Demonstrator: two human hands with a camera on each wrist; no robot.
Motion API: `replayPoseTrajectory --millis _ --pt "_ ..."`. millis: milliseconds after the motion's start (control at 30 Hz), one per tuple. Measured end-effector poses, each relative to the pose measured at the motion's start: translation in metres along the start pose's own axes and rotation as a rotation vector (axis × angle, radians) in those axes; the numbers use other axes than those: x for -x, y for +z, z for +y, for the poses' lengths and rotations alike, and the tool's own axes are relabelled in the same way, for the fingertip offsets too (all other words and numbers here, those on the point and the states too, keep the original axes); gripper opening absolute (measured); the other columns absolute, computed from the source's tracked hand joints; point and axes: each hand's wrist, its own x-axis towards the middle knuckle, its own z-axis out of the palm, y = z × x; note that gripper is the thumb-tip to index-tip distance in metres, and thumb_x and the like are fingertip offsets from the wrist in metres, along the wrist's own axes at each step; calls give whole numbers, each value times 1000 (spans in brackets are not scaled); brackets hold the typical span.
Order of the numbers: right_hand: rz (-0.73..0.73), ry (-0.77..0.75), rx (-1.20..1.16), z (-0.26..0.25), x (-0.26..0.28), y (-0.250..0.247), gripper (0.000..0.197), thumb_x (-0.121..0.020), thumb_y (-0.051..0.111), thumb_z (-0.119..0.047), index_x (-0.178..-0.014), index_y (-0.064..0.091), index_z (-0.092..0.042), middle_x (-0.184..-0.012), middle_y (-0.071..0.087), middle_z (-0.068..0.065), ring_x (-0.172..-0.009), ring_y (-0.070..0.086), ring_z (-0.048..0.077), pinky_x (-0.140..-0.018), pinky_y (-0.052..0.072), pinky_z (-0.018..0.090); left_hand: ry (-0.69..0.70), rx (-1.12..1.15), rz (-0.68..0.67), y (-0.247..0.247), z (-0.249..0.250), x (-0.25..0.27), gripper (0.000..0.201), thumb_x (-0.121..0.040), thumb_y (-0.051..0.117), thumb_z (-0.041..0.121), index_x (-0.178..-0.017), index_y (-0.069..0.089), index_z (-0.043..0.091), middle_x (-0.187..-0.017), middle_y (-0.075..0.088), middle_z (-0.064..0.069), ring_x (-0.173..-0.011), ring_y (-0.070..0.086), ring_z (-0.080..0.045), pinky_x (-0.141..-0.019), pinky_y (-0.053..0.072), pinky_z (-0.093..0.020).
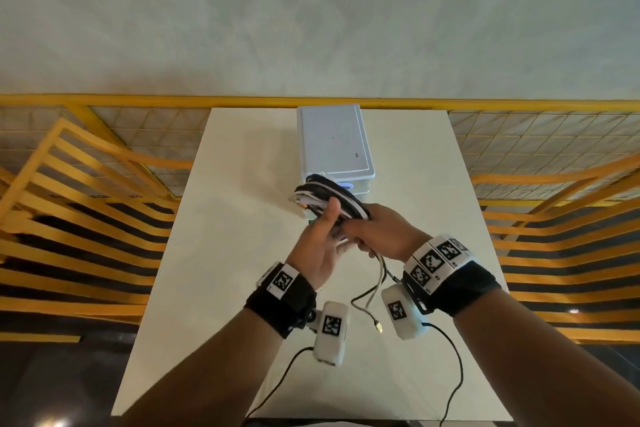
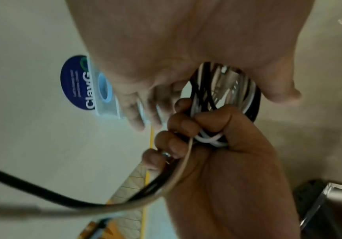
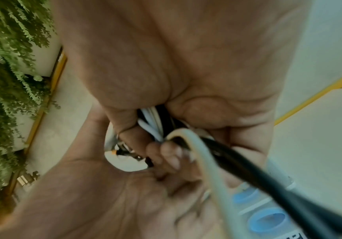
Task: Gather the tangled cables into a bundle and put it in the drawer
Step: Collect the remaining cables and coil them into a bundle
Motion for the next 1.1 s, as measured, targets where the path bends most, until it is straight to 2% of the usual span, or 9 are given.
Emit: replayPoseTrajectory --millis 133,200,300,400,500,600,767,933,1100 --pt "8 -18 -9 -7 0 5 34 -85 60 -13 -55 58 -29 -46 52 -10 -50 49 11 -53 44 28 69 290 -5 11 4 -11 95 -57 94 58 -136 60 19 -138 66 -3 -131 60 -21 -91 58 -34" --pt "-22 -30 -23 -12 -1 6 29 -84 60 -12 -57 57 -23 -46 53 -10 -47 49 10 -53 44 27 119 356 -18 11 6 -15 78 -53 98 52 -121 72 24 -129 71 2 -128 63 -20 -91 59 -35" --pt "-72 -79 -56 -14 0 6 21 -84 59 -13 -62 58 -13 -53 58 0 -48 52 14 -55 47 29 138 303 -28 8 13 -16 55 -40 100 52 -85 81 25 -104 76 1 -104 73 -18 -67 61 -36" --pt "-103 -135 -50 -13 2 5 20 -87 60 -14 -68 62 -14 -58 64 0 -55 61 15 -60 52 28 94 156 5 3 20 -13 58 -52 95 50 -94 77 16 -107 72 -10 -69 70 -24 -43 51 -31" --pt "-135 -90 -33 -6 2 3 25 -90 66 -29 -76 71 -9 -63 71 0 -60 66 13 -66 54 24 196 102 37 0 31 -10 18 -78 75 28 -88 79 14 -87 72 -7 -66 70 -17 -61 60 -35" --pt "-175 -55 14 8 2 5 42 -91 67 -49 -70 66 -13 -56 66 -2 -58 62 14 -69 55 27 281 252 -8 -6 46 -10 13 -78 73 14 -90 70 16 -79 66 -1 -79 72 -11 -86 61 -46" --pt "-282 45 -181 32 12 7 42 -101 58 -40 -69 51 -14 -52 44 -4 -46 43 14 -66 59 39 332 240 -2 -27 64 -15 68 -48 101 28 -97 56 14 -76 64 -1 -72 68 -15 -65 58 -36" --pt "-281 86 -184 40 25 -6 41 -104 50 -46 -73 46 -18 -59 25 -4 -50 22 15 -47 30 24 345 65 72 -53 69 -12 45 -64 84 17 -106 65 16 -84 68 -2 -79 69 -18 -70 57 -36" --pt "-211 71 44 34 29 -31 39 -102 51 -47 -76 60 -20 -50 37 -15 -48 31 11 -48 30 25 276 -373 150 -59 57 -6 38 -56 87 29 -93 81 28 -97 79 0 -94 74 -19 -86 55 -40"
